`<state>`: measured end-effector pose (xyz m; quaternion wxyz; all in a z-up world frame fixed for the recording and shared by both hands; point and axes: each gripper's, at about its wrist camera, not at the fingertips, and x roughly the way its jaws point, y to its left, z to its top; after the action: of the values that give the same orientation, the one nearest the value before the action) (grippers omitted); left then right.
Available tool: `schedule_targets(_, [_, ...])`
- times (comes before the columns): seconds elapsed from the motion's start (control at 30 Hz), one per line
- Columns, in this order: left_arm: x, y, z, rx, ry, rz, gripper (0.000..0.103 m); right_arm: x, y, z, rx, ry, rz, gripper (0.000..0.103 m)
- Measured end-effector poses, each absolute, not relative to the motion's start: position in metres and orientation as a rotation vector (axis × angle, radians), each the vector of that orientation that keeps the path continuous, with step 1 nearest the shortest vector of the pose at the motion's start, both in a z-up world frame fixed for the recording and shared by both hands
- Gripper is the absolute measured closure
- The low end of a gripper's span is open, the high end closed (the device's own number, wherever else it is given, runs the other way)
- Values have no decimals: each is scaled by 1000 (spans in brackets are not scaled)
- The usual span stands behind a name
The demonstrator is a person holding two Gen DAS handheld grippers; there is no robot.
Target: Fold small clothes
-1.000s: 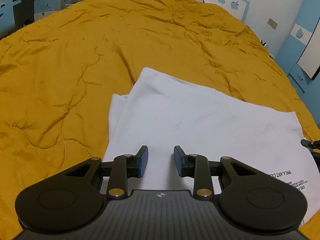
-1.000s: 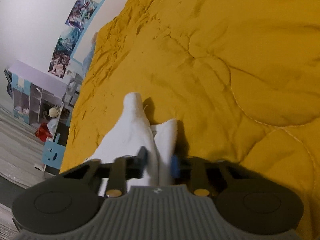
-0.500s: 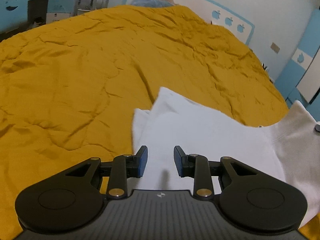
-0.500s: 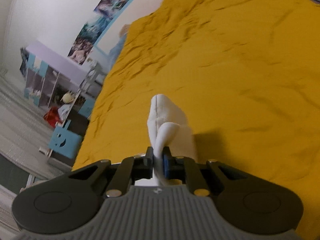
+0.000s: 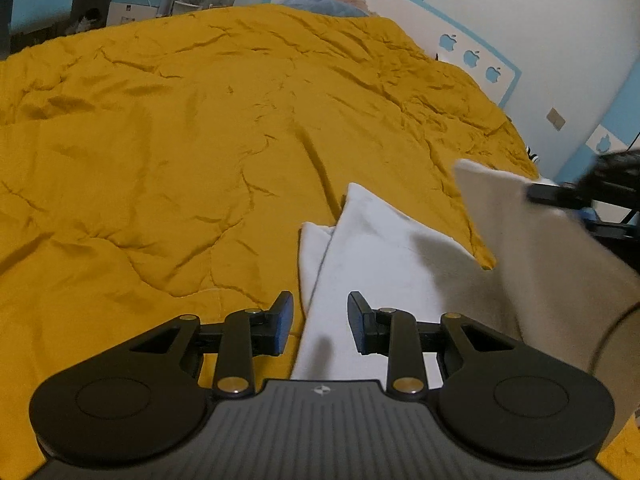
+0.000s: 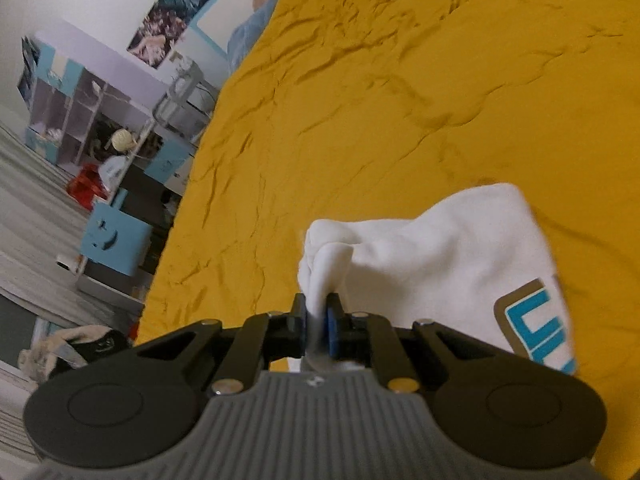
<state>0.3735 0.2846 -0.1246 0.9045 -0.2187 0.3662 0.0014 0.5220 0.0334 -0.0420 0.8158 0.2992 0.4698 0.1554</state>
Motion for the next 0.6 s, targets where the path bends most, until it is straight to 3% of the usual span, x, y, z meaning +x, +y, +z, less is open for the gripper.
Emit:
schedule_targets(0.3, [371, 306, -142, -542, 756, 3, 68, 538, 139, -90, 538, 1046, 298, 98])
schedule_targets(0.6, [369, 307, -146, -551, 763, 15, 68, 556, 171, -150, 518, 1167, 314, 96])
